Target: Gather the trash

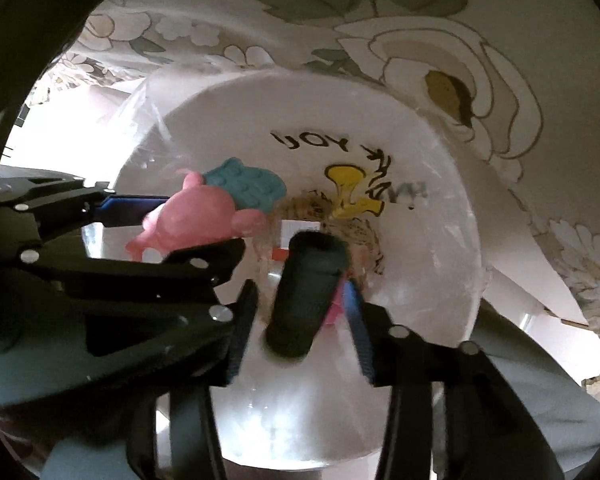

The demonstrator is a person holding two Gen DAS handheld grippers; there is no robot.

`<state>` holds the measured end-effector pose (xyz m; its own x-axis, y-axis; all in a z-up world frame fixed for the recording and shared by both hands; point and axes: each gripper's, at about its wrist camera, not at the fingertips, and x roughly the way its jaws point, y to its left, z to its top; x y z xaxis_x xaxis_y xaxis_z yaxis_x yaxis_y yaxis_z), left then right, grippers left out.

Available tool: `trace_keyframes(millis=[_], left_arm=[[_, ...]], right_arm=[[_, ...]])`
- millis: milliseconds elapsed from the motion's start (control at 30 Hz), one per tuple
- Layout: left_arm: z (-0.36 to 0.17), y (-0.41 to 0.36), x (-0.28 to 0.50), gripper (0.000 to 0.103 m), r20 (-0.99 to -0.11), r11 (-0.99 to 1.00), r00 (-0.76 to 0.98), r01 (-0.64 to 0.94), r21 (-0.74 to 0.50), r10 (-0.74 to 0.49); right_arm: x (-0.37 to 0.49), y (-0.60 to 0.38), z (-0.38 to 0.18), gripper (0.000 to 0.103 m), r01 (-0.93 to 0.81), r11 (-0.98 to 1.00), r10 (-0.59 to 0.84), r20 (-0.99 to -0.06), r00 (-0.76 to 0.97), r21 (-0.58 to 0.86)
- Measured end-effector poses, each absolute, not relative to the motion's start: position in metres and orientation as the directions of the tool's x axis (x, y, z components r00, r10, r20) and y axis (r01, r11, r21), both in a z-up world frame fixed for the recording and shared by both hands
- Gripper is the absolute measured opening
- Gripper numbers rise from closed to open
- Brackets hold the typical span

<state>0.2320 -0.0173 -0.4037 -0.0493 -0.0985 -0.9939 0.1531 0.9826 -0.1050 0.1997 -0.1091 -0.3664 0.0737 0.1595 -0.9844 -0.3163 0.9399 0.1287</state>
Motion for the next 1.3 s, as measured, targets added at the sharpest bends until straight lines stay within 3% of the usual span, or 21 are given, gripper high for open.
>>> trace_keyframes(millis=[100,800,1067,1300], left_arm=[[-0.402,-0.019,0.231,0.064,-0.996,0.984,-0.038,0.154,-0.091,-0.086],[-0.368,-0.006,0.218,0.065,-0.997,0.989,-0.002,0.129,-0.073,-0.073],[-0.311,0.010,0.201,0.065,-0.990,0.992,0.131,0.118,-0.041,-0.056],[-0.240,0.029,0.180,0.065,-0.968,0.997,0.250,0.082,-0.014,-0.034]], right_arm=[[0.200,-0.109,-0.369,0.064,-0.307,0.942,0.161,-0.984,0.069,0.133],[0.189,-0.116,-0.342,0.064,-0.283,0.954,0.134,-0.983,0.126,0.094],[0.174,-0.129,-0.306,0.064,-0.275,0.955,0.162,-0.972,0.169,0.111],[0.152,-0.136,-0.239,0.064,-0.300,0.947,0.199,-0.944,0.263,0.116]])
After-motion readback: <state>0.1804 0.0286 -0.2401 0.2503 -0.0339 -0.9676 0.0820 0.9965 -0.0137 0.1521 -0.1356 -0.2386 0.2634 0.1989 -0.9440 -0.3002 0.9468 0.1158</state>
